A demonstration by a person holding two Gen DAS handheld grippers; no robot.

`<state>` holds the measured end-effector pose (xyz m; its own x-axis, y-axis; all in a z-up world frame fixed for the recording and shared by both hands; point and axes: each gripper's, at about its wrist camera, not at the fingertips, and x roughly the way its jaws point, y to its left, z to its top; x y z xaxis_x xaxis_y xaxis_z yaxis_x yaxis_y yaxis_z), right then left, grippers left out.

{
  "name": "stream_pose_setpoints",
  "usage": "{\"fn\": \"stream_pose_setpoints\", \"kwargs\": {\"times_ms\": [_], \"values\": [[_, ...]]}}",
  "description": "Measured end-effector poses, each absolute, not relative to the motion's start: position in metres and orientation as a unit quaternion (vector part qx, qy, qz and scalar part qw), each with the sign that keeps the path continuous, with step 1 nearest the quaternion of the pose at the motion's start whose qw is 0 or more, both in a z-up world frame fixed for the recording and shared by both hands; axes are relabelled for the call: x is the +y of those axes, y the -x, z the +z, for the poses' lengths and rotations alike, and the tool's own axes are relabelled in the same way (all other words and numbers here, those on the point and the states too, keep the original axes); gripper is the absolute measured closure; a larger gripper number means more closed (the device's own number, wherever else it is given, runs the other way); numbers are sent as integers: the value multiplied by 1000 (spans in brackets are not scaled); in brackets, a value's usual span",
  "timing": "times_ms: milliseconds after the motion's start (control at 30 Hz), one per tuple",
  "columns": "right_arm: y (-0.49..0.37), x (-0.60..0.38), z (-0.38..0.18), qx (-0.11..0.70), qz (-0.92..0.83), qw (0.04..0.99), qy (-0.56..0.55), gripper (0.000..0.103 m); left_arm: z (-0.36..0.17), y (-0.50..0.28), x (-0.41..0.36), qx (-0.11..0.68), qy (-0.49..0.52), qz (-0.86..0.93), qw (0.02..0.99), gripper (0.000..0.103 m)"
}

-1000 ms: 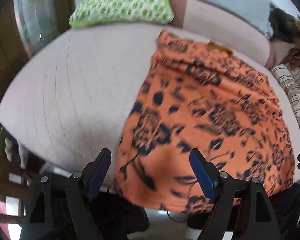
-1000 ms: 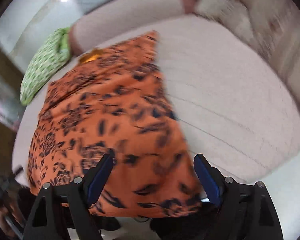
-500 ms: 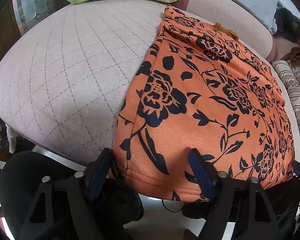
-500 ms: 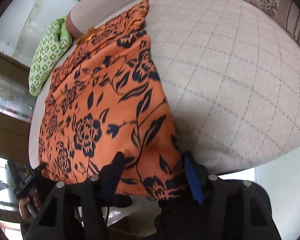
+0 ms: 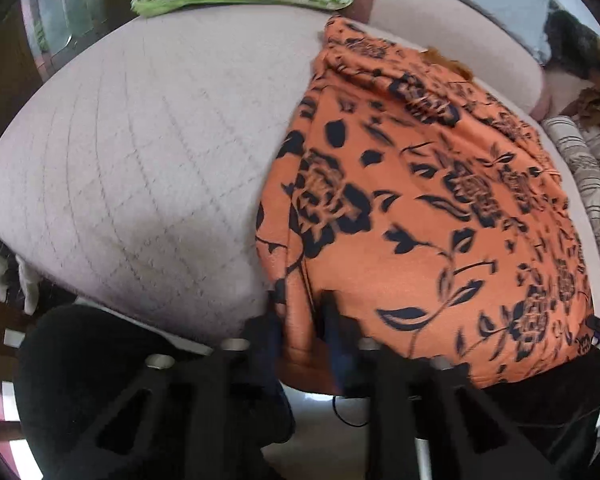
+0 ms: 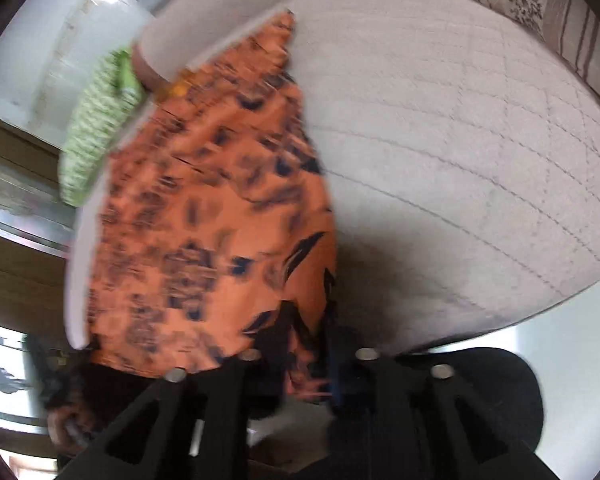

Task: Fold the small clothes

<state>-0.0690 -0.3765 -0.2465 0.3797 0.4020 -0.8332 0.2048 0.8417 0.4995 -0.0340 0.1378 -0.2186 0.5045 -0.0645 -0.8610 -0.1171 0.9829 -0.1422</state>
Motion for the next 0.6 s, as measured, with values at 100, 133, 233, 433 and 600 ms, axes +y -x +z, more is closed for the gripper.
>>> {"fn": "stream_pose_setpoints", "kwargs": {"times_ms": [100, 133, 233, 433, 600], "values": [[70, -365, -243, 550, 69, 794, -249, 42, -222, 37, 136, 504, 98, 7, 858, 42], [68, -362, -243, 553, 73, 792, -247, 42, -224, 37, 134, 507, 88, 7, 857, 48], [61, -364, -246, 558, 91, 778, -275, 95, -216, 39, 129, 503, 78, -19, 860, 92], [60, -374, -193, 476, 156, 791, -352, 95, -166, 49, 135, 442, 114, -43, 889, 93], [33, -375, -174, 435, 185, 792, -387, 95, -134, 25, 139, 421, 141, -61, 894, 92]]}}
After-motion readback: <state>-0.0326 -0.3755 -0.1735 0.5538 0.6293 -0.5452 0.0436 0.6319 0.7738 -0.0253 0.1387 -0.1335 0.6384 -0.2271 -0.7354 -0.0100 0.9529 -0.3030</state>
